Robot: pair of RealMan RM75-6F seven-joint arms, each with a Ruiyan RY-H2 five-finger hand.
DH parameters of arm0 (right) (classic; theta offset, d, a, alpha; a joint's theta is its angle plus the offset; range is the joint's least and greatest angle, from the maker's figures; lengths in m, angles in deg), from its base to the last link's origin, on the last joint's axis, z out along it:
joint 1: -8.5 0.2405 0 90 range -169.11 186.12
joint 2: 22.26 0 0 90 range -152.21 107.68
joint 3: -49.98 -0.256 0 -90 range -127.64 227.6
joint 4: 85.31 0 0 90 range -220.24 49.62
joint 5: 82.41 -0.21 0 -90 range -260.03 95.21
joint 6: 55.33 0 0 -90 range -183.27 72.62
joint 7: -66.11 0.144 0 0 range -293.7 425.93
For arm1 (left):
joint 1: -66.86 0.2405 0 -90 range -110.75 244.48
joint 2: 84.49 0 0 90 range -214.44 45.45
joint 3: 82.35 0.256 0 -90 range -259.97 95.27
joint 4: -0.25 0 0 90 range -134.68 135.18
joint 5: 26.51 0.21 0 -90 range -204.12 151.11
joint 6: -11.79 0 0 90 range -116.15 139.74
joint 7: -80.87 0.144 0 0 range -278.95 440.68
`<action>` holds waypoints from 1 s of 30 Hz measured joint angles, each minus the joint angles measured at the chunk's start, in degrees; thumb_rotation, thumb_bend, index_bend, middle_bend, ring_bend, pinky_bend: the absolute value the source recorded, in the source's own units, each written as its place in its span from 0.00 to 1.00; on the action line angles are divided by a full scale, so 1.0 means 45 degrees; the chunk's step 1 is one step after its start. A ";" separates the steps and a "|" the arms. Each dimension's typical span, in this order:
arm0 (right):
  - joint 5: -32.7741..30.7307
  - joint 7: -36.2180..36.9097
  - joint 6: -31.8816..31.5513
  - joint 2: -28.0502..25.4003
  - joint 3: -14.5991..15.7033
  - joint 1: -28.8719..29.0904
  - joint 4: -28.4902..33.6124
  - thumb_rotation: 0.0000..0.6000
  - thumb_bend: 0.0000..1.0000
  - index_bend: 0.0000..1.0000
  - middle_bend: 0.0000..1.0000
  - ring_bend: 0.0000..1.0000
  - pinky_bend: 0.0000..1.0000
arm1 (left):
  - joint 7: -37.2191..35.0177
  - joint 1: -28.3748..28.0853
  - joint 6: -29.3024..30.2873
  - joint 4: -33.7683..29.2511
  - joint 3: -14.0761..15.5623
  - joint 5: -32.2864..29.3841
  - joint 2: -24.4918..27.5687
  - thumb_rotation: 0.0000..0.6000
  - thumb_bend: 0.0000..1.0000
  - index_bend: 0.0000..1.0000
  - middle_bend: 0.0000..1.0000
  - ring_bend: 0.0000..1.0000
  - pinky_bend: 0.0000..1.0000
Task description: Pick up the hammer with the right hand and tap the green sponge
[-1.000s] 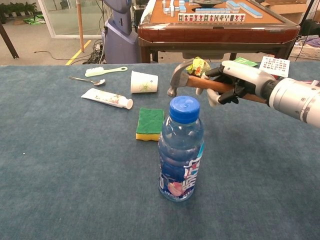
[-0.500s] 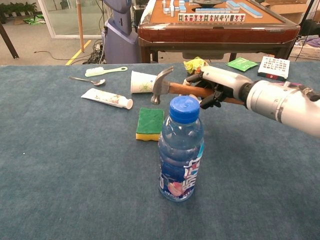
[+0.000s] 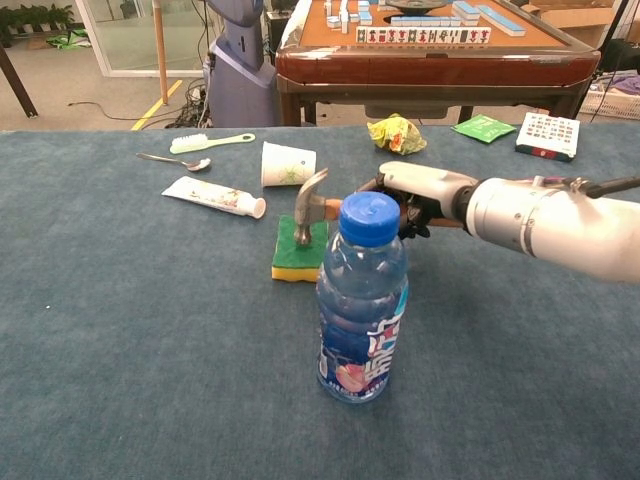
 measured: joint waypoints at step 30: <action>0.2378 0.2386 -0.1906 -0.0795 0.1112 -0.1772 -0.1530 1.00 0.79 0.74 0.78 0.68 0.75 | 0.0376 -0.0318 -0.0333 -0.0057 -0.0046 0.0158 -0.0274 1.00 0.28 0.17 0.13 0.14 0.06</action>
